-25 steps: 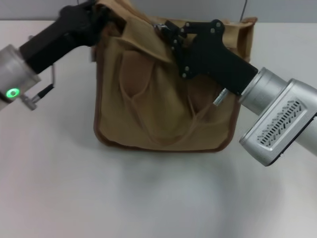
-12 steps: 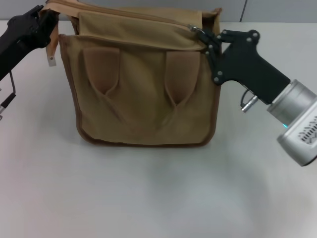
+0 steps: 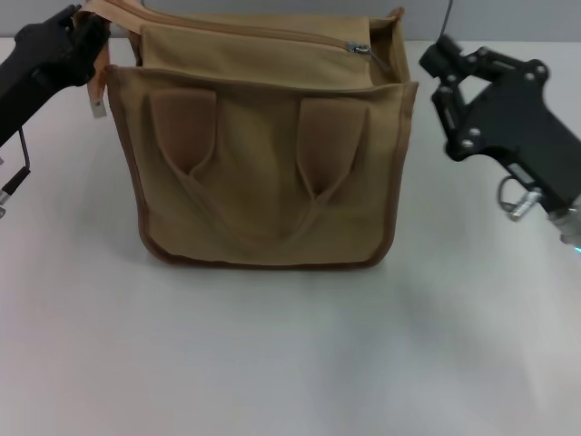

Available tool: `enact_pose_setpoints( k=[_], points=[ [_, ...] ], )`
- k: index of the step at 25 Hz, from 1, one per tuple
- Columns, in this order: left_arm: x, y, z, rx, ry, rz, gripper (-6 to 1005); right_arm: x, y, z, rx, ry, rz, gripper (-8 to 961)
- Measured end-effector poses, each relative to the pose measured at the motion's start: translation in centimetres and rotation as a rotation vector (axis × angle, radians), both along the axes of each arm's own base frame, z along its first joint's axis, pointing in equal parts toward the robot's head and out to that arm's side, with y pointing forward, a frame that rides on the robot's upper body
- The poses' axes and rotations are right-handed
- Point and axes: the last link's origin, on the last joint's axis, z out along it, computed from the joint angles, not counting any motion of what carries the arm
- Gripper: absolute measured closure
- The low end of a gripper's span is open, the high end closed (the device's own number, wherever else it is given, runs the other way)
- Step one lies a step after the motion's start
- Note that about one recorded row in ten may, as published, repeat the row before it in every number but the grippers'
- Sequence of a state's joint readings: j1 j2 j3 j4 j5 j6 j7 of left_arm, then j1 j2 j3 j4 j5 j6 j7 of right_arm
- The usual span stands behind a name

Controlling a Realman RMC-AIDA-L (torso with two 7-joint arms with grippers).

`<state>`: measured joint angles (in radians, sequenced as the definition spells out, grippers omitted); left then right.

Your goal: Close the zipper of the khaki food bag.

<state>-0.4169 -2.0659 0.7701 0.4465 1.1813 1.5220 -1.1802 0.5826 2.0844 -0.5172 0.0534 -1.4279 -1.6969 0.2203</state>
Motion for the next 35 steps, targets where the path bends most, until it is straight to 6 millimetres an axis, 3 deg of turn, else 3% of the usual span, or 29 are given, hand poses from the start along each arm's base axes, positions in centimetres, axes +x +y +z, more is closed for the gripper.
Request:
enact_pose_setpoints(
  k=[7,10,16,17,19,27,35],
  points=[
    [1.3,-0.8,1.8,0.046,-0.100,-0.105,924,0.4,-1.1,0.7,-0.105,0.089,0.015,845],
    [2.4,-1.4,2.9,0.063,-0.163,-0.191,769,0.4,-1.4,0.4,-0.130,0.083,0.022,654],
    [3.3,-2.1,2.4,0.016,-0.149,-0.273,545,0.2,-2.1,0.0,-0.196,0.101,0.037,464],
    [3.9,-2.7,1.5,-0.036,-0.095,-0.336,510,0.2,-2.3,-0.1,-0.228,0.111,0.044,432],
    [4.3,-5.3,-0.9,-0.168,0.087,-0.513,394,0.2,-3.0,0.1,-0.336,0.131,0.071,422],
    [2.2,-9.3,-4.0,-0.247,0.322,-0.655,351,0.5,-4.6,1.0,-0.545,0.087,0.161,419],
    [-0.1,-10.3,-6.1,-0.339,0.424,-0.574,308,2.1,-5.5,0.0,-0.587,-0.026,0.119,415]
  ],
)
